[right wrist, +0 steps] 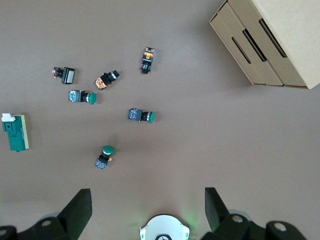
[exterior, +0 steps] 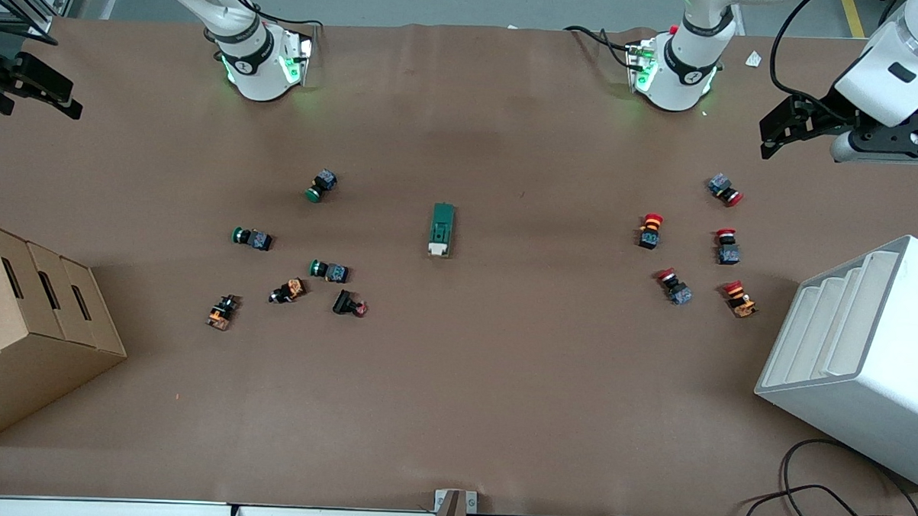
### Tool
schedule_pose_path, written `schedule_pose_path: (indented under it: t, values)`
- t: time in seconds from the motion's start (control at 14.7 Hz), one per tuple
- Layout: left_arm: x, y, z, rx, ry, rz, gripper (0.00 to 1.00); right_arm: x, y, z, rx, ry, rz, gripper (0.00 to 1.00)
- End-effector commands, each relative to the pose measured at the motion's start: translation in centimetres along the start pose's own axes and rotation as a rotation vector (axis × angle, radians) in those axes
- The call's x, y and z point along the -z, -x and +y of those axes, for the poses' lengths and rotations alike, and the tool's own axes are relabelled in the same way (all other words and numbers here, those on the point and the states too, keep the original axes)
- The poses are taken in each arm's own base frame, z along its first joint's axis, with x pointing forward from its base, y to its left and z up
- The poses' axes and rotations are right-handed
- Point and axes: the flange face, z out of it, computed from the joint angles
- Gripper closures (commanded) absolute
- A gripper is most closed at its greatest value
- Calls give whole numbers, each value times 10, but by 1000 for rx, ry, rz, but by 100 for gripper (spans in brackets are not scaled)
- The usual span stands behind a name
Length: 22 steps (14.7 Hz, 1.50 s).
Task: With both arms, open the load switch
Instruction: 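Move the left gripper over the green load switch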
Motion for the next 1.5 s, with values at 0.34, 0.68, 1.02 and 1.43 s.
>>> schedule_pose_path:
  t: [0.34,0.68,1.02,1.43]
  values:
    - [6,-23,20,-30,-3,14,0,-4,1,2,-2,-1,-9,0]
    - [-37,-25,144,-45,6,-10,0,1,1,-2,7,44,7,0]
    - [-99,23,320,93,19,-5,0,3,-2,-2,2,32,31,0]
    - [-222,119,487,207,-93,214,0,6,-2,1,-4,1,36,0]
